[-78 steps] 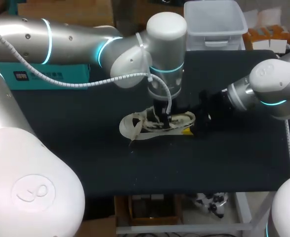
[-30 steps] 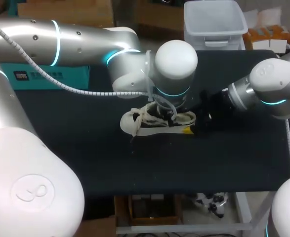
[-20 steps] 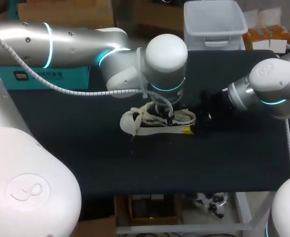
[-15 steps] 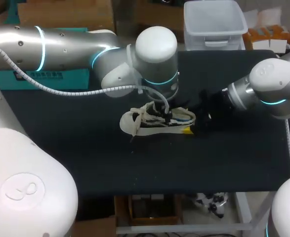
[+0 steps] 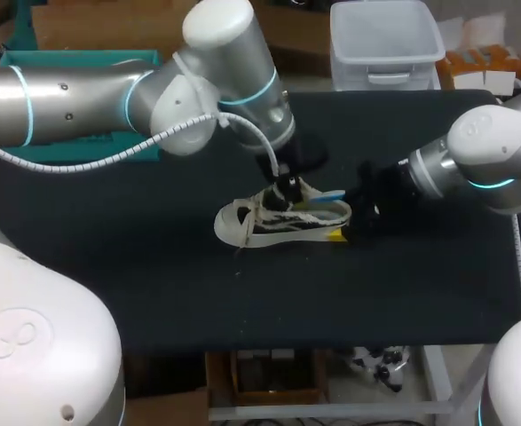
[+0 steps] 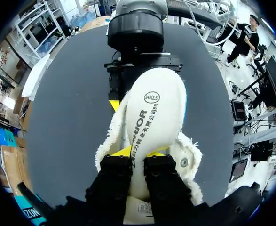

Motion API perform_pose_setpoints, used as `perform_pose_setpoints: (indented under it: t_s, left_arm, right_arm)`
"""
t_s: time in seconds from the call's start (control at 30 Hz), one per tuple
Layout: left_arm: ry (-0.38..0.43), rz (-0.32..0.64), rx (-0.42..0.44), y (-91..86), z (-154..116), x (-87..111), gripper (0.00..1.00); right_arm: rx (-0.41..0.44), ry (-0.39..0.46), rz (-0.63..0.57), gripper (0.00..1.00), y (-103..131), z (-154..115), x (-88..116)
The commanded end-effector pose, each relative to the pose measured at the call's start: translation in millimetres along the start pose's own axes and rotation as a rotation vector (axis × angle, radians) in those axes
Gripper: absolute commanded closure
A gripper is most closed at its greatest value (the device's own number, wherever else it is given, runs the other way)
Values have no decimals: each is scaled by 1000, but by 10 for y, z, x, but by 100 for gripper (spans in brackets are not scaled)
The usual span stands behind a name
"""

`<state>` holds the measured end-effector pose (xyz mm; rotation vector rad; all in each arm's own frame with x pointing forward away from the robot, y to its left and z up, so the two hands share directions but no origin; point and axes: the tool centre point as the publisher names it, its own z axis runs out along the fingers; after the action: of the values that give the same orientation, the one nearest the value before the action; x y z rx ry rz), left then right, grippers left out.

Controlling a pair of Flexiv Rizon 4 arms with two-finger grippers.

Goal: Open the shoe tongue, take the insole out of the shoe, put the insole back into the shoe, and pack the shoe into the shoebox

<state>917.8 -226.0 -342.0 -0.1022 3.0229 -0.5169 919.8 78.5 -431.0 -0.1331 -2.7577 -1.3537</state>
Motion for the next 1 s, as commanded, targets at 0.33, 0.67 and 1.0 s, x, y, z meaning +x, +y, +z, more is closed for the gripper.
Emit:
perform_pose_setpoints:
  t_s: [0.33, 0.67, 1.0]
  left_arm:
    - [129, 67, 167, -202, -429, 344, 100]
    - [208, 104, 295, -417, -848, 472, 100]
    - [382, 211, 439, -493, -1356, 569, 100]
  right_arm:
    - [-1, 0, -1, 100, -60, 77, 27]
    - [2, -1, 0, 100, -59, 47, 30]
    - [99, -31, 56, 0, -23, -326, 106]
